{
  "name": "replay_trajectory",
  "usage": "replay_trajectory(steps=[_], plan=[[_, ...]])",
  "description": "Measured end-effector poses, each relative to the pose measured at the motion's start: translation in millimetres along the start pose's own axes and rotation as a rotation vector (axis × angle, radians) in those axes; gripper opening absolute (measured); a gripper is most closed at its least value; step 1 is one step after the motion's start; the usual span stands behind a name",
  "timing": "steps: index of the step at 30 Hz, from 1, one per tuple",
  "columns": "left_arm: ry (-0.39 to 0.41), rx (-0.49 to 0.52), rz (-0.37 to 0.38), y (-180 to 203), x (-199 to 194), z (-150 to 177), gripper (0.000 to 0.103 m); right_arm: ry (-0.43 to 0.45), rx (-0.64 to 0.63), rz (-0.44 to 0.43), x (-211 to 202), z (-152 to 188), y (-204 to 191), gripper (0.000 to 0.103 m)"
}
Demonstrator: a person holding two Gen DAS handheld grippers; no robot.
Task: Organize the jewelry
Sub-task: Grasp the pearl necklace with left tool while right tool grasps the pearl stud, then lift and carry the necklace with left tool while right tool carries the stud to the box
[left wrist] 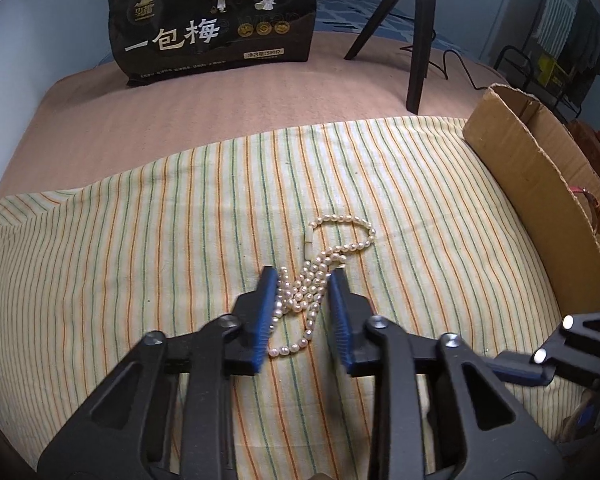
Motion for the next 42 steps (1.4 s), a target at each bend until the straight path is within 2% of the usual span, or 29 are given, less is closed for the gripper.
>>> replay_trajectory(steps=[3,4,6,14,18,25,34,42], plan=[[-0.002,-0.013,0.013,-0.7,-0.6,0.3,0.006,0.001,-0.024,0.007,1.7,-0.4,-3.2,0.014],[-0.003,-0.018,0.018,-1.0,-0.9,0.3,0.006,0.002,-0.027,0.006,2.1,-0.5,-3.6,0.009],[-0.006,-0.036,0.031,-2.8,-2.2,0.4,0.006,0.003,-0.024,0.003,2.7,-0.6,-3.3,0.007],[0.038,-0.131,0.097,-13.7,-27.0,-5.6,0.006,0.012,0.011,-0.016,-3.4,-2.2,2.2,0.006],[0.077,-0.147,0.134,-11.5,-47.1,-12.3,0.005,0.028,0.019,-0.016,-11.4,-4.5,2.7,0.007],[0.144,-0.169,0.151,-11.0,-84.1,-21.9,0.005,0.069,0.031,-0.013,-33.2,-7.2,4.9,0.007],[0.227,-0.13,0.166,9.2,-135.1,-27.4,0.005,0.137,0.051,-0.014,-72.8,-11.3,10.4,0.007],[0.27,-0.102,0.193,31.8,-163.3,-31.1,0.005,0.202,0.096,0.006,-110.8,-9.9,27.9,0.007]])
Point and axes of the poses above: each gripper's, at about its wrist camera, not at the fingertips, and x roughly the way its jaws point, y to its right, z to its underside, the point moved 3 cm from there along x, roughly the way its jaws point
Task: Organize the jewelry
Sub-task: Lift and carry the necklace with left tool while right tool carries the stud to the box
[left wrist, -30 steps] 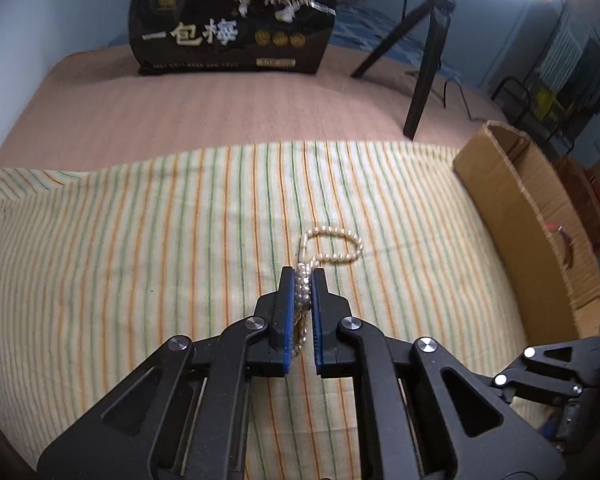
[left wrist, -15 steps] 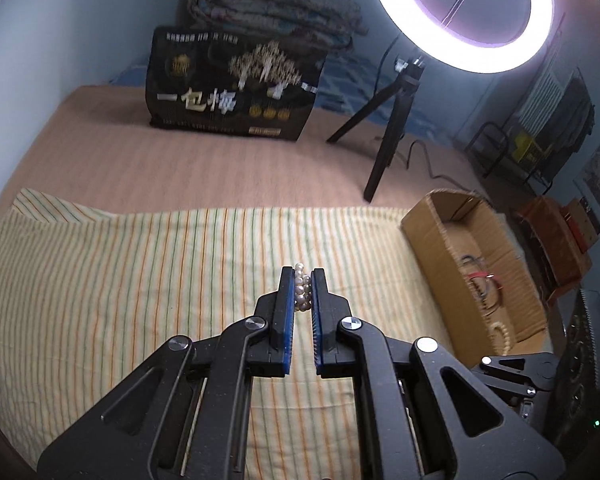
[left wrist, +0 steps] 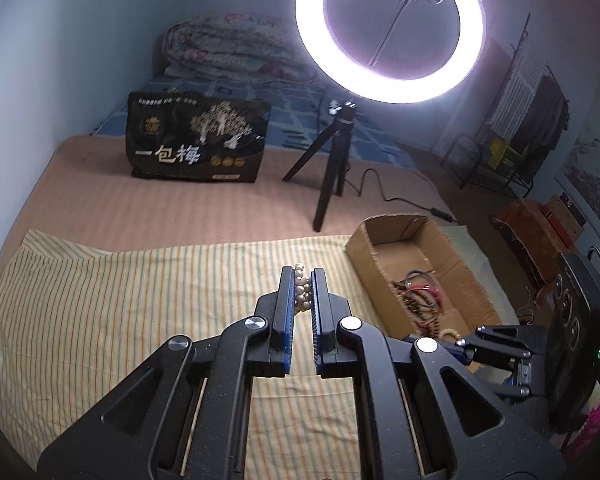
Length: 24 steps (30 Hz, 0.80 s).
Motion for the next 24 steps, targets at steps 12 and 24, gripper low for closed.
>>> replay_trajectory(steps=[12,24], plan=[[0.046,0.053,0.079,59.1,-24.9,-10.5,0.005,0.09,0.085,0.053,-48.3,-4.5,42.9,0.007],[0.072,0.106,0.173,124.7,-32.5,-17.7,0.005,0.134,0.184,0.12,-77.5,2.8,93.8,0.007]])
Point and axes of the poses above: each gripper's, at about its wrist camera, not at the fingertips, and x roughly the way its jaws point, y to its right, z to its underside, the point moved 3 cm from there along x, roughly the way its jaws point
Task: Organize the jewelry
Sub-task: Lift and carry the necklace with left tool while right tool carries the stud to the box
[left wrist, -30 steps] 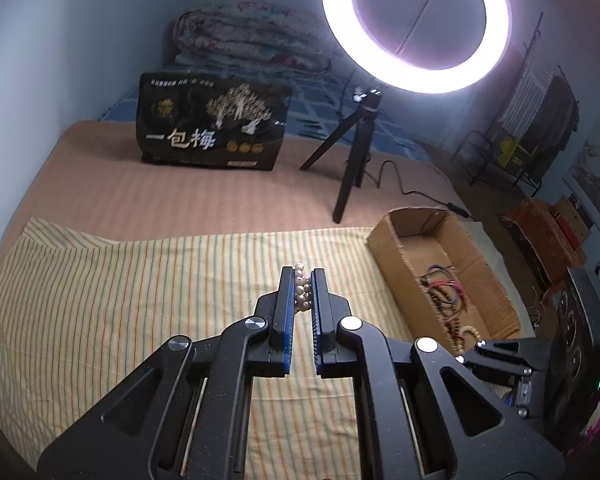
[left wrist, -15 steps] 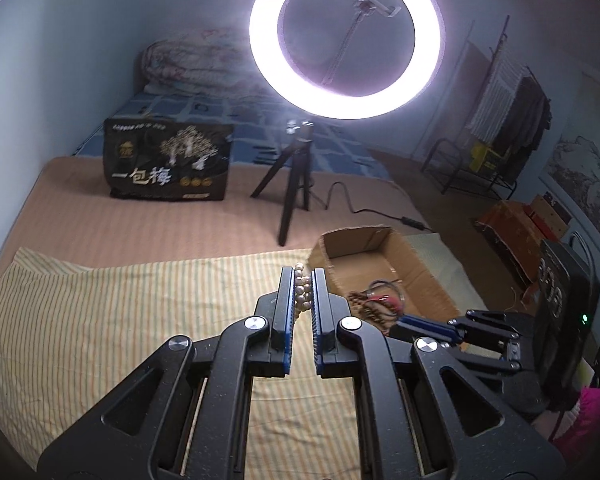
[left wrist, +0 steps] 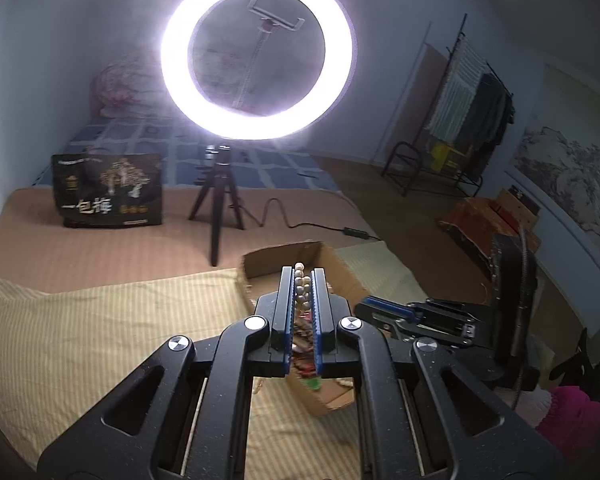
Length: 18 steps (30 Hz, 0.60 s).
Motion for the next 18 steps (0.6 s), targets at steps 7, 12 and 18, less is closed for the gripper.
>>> replay_trajectory(steps=[7,12,18], plan=[[-0.018,0.033,0.042,31.7,15.6,1.0,0.005,0.013,0.034,0.024,-8.7,-1.5,22.6,0.007],[-0.037,0.045,0.061,46.6,29.0,4.9,0.005,0.021,0.05,0.033,-11.3,-3.9,35.3,0.007],[-0.067,0.048,0.066,53.6,47.6,12.7,0.005,0.012,0.086,0.034,-2.9,-7.8,54.6,0.007]])
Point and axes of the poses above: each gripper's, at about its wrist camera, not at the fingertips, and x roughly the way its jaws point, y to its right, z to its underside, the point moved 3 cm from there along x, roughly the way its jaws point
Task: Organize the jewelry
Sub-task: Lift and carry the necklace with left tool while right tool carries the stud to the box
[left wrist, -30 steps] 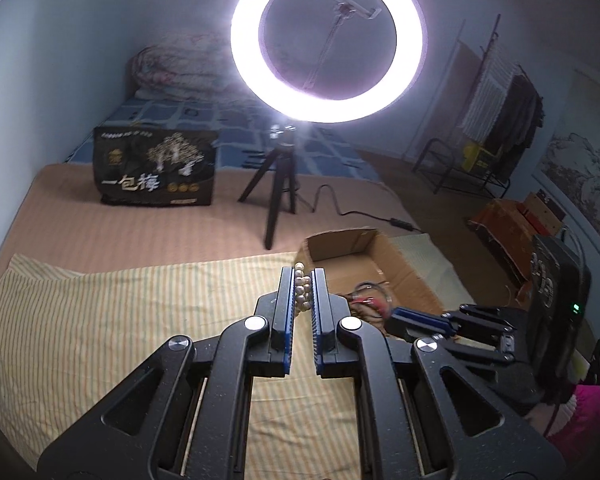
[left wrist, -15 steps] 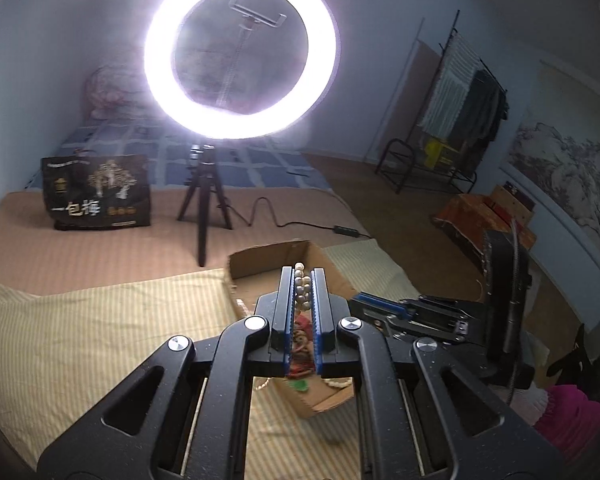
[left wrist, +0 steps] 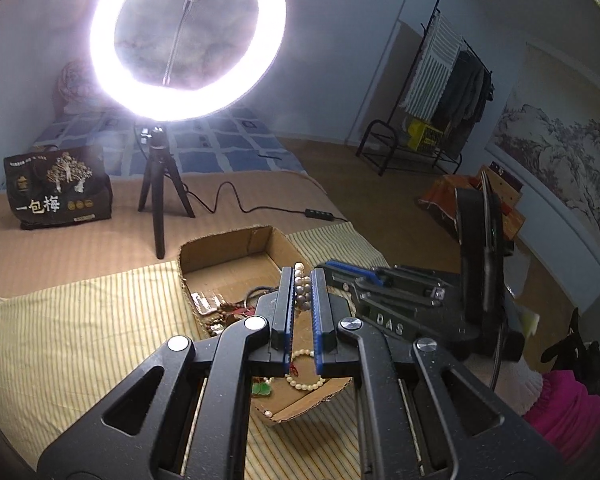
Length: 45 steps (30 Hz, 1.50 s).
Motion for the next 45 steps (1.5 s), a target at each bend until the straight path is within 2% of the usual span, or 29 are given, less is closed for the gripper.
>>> replay_trajectory(steps=[19,33,45], plan=[[-0.121,0.016,-0.014,6.4,63.5,24.6,0.005,-0.056,0.078,0.001,46.8,-6.3,41.8,0.007],[-0.226,0.057,-0.09,8.2,96.9,55.6,0.005,-0.094,0.087,-0.004,71.0,-1.5,45.9,0.007],[-0.259,0.019,-0.12,-0.3,110.1,63.8,0.005,-0.111,0.063,0.011,79.5,2.0,42.9,0.007]])
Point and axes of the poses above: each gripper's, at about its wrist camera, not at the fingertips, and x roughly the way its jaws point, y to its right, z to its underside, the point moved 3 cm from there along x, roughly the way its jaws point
